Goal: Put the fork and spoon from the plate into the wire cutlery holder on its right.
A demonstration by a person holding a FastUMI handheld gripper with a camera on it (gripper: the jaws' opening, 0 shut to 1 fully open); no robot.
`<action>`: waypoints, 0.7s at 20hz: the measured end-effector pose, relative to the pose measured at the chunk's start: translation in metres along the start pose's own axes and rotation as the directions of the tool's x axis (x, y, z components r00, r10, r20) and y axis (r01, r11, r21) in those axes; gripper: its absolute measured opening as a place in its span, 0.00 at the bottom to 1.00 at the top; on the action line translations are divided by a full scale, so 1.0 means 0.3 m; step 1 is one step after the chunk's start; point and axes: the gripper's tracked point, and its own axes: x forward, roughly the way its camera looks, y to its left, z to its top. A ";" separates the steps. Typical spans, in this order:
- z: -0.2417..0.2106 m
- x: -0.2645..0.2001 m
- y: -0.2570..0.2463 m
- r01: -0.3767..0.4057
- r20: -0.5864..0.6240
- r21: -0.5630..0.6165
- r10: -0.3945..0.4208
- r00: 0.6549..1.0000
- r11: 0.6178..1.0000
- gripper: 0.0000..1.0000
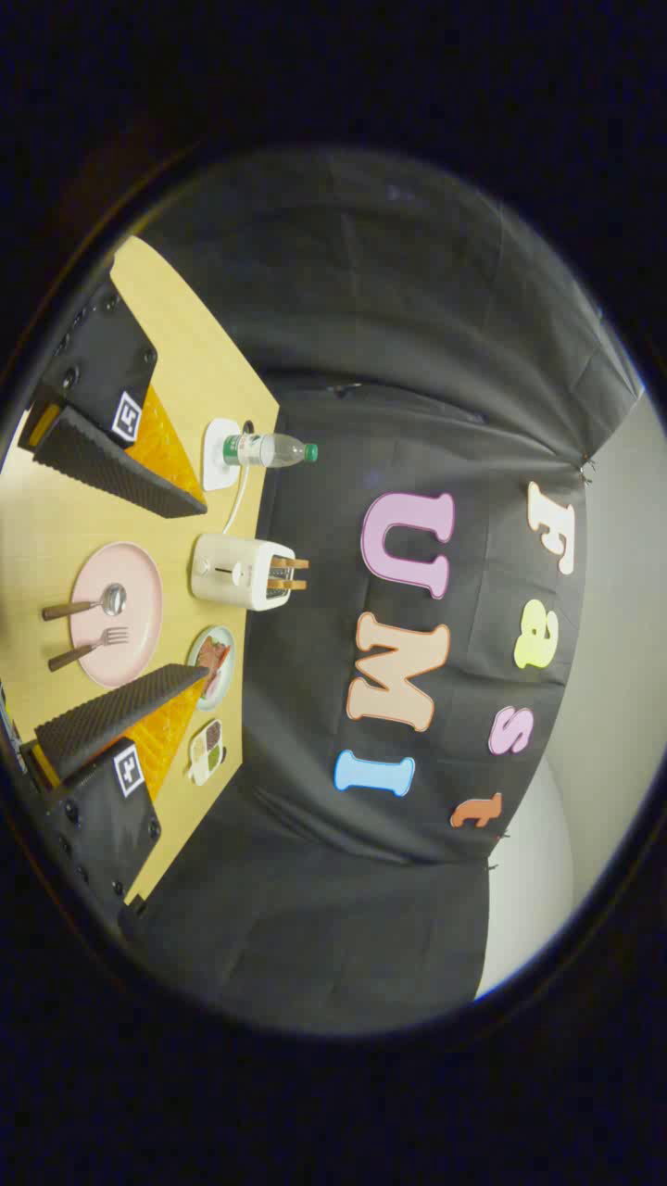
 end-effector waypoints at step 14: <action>-0.135 -0.032 -0.123 -0.087 -0.073 -0.038 0.084 0.994 0.995 0.99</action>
